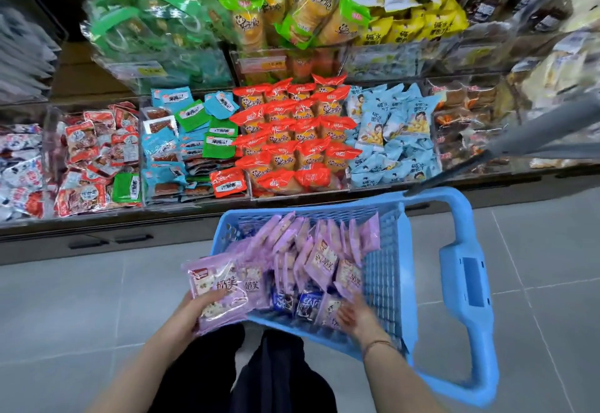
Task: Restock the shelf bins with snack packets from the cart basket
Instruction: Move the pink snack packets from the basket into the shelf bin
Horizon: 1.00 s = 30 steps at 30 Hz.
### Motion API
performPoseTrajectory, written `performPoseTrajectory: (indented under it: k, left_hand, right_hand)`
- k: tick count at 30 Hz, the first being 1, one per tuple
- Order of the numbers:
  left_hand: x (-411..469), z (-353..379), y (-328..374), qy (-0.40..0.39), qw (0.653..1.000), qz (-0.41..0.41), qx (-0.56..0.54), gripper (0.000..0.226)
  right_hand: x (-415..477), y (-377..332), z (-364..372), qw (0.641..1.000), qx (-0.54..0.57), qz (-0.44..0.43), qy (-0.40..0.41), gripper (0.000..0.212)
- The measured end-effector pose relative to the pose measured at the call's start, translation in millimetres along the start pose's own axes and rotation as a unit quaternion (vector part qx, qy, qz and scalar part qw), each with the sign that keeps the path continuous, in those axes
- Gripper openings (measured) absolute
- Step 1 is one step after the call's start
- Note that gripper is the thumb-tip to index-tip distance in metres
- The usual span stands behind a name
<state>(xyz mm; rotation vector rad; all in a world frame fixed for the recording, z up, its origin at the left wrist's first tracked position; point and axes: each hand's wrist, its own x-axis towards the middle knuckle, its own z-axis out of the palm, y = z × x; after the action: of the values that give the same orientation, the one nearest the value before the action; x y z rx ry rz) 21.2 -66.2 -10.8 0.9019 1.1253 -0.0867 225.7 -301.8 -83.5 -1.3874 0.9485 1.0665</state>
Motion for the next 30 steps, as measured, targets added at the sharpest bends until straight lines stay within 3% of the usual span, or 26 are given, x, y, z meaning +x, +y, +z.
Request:
performPoseTrajectory:
  k: [3,5,9,11,16,19,22,25,28,30]
  left_hand:
    - [-2,-6,-5,0.008,1.000,0.003,-0.006,0.060]
    - [-4,-6,-7,0.016,1.000,0.008,-0.003,0.064]
    - [-7,-3,-9,0.039,0.999,0.012,-0.003,0.044]
    - [-9,-4,-10,0.046,0.999,0.014,-0.005,0.039]
    - [-19,-10,3,0.045,0.998,0.026,-0.026,0.040]
    - [-23,-20,14,0.042,0.997,0.036,-0.045,0.042]
    - [-30,-34,27,0.040,0.996,0.050,-0.054,0.060]
    - [-34,-59,37,0.047,0.995,0.051,-0.072,0.083]
    - [-44,-94,48,0.047,0.993,0.056,-0.087,0.091]
    - [-52,-122,53,0.045,0.993,0.066,-0.090,0.094]
  right_hand:
    - [12,-7,12,0.997,0.077,0.003,-0.021,0.061]
    - [32,-8,16,0.995,0.097,0.001,0.005,0.045]
    - [45,-9,27,0.993,0.108,0.032,0.029,0.014]
    - [45,-11,25,0.996,0.057,0.020,0.066,0.020]
    - [20,-21,21,0.993,0.112,0.011,0.033,0.023]
    - [-1,-27,21,0.995,0.083,-0.013,0.047,0.020]
    - [-25,-25,26,0.995,0.082,-0.042,0.043,0.020]
    - [-54,-13,36,0.986,0.150,-0.055,-0.049,0.028]
    - [-88,10,62,0.977,0.148,-0.128,-0.081,0.019]
    - [-105,27,91,0.973,0.170,-0.133,-0.081,0.016]
